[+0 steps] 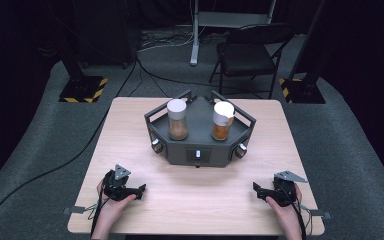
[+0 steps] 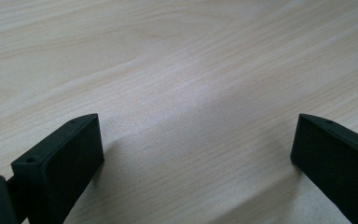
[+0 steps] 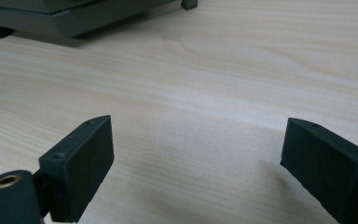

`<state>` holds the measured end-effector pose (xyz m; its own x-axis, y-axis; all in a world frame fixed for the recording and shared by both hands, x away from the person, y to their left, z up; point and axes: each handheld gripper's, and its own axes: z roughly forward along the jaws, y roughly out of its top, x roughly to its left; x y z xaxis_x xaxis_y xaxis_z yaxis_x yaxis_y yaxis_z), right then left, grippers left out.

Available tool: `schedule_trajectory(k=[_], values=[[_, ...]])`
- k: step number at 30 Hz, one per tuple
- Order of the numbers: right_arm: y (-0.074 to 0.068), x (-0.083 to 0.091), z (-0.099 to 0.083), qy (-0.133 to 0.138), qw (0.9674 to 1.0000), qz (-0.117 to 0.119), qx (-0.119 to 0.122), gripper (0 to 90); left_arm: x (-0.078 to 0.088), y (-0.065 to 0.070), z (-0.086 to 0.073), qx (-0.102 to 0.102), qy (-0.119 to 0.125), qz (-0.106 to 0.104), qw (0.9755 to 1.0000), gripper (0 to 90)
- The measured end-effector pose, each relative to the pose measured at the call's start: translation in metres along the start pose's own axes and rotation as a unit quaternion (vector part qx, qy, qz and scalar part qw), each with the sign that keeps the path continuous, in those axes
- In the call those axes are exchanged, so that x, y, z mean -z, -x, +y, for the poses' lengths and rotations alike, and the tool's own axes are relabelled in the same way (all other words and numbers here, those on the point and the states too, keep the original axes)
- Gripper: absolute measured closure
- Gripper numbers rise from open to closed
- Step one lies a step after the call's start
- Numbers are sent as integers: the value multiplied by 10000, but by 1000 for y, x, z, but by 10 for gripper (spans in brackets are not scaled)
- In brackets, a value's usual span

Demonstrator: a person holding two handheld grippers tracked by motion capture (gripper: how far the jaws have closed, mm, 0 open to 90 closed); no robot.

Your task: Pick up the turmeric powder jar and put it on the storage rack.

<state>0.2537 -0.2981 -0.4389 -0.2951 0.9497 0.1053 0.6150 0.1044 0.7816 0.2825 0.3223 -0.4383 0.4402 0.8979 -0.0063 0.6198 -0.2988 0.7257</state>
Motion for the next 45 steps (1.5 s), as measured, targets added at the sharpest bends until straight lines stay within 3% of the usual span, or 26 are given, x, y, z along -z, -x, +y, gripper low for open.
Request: schedule_trajectory(k=[8,16,45], values=[[-3,2,1,-211,9996,-116,178,84,0,0,0,4,2,3,10000,22],[-14,-1,4,-341,9979,-314,463,74,0,0,0,5,2,4,10000,22],[-14,-3,7,-391,9977,-326,457,35,0,1,0,0,10,-8,10000,22]])
